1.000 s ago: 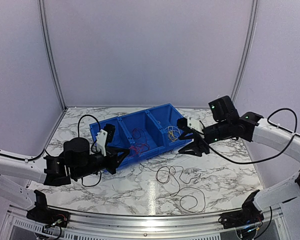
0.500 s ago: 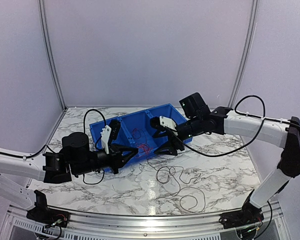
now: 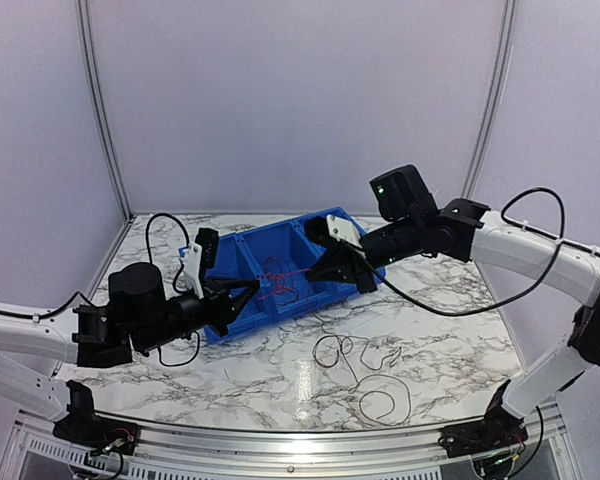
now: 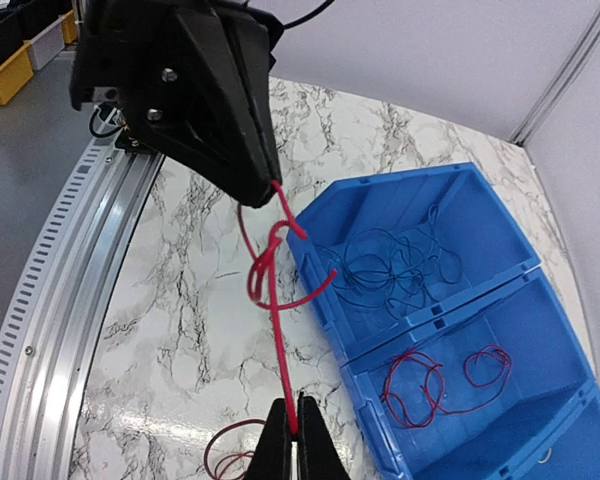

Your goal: Untangle the cables

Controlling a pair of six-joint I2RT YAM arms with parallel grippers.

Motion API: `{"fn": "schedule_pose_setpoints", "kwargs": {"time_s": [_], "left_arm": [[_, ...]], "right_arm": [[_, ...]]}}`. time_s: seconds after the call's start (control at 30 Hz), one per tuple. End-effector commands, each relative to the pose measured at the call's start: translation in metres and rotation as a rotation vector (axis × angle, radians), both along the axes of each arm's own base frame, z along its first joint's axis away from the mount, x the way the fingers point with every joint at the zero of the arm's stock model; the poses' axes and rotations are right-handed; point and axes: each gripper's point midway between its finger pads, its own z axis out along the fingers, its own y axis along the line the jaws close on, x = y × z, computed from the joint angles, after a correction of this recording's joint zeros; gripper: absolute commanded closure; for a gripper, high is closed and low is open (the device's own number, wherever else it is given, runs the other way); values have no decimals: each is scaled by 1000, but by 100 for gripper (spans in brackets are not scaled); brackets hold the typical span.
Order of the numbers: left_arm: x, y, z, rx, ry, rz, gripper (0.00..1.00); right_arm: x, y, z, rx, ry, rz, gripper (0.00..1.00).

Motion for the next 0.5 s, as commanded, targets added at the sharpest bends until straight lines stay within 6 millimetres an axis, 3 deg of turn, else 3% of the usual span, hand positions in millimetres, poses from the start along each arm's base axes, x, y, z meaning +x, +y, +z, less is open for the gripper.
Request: {"fn": "schedule_pose_setpoints", "kwargs": {"time_s": [0.0, 0.37, 0.47], "left_arm": [[19, 35, -7, 23, 0, 194, 100], [22, 62, -7, 25, -4, 277, 100], [11, 55, 5, 26, -46, 184, 100]], "right_arm": [[2, -23, 46, 13, -102, -63, 100], [26, -68, 70, 0, -183, -210, 100], [45, -77, 70, -10, -212, -299, 100]]}}
